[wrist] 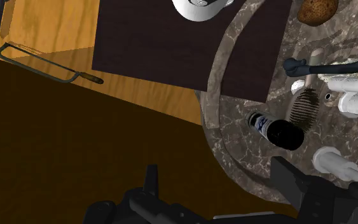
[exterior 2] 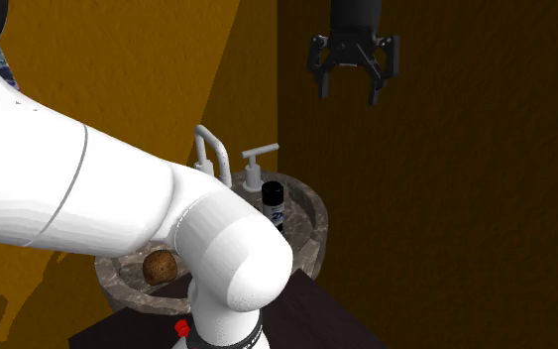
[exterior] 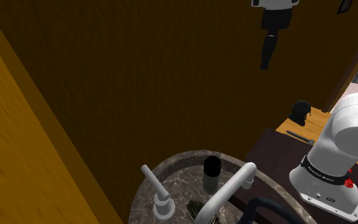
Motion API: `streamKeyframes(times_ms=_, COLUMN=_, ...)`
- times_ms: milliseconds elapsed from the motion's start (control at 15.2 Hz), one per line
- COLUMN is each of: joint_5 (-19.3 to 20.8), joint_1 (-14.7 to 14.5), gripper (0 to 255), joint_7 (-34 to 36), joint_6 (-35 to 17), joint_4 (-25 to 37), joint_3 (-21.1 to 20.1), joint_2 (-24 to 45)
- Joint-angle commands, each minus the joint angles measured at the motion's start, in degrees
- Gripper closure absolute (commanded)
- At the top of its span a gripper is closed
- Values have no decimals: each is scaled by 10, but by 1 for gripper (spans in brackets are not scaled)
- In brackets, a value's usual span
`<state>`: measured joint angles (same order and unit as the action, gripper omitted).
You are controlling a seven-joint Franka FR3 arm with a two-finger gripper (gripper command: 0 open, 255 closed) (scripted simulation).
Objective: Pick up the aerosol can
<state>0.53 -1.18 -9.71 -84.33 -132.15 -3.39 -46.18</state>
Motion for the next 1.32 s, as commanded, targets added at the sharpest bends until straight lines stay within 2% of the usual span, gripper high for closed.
streamKeyframes(times_ms=0, joint_5=0, joint_1=0, gripper=0, joint_7=0, joint_6=0, joint_4=0, joint_3=0, joint_2=0)
streamKeyframes(times_ms=660, joint_5=-66, joint_1=-41, gripper=0, joint_7=79, joint_6=-139, joint_4=-134, joint_3=-91, joint_2=12)
streamKeyframes(times_ms=1254, joint_5=-122, joint_1=-77, gripper=0, joint_7=151, joint_6=-291, joint_4=-199, joint_3=-189, joint_2=102)
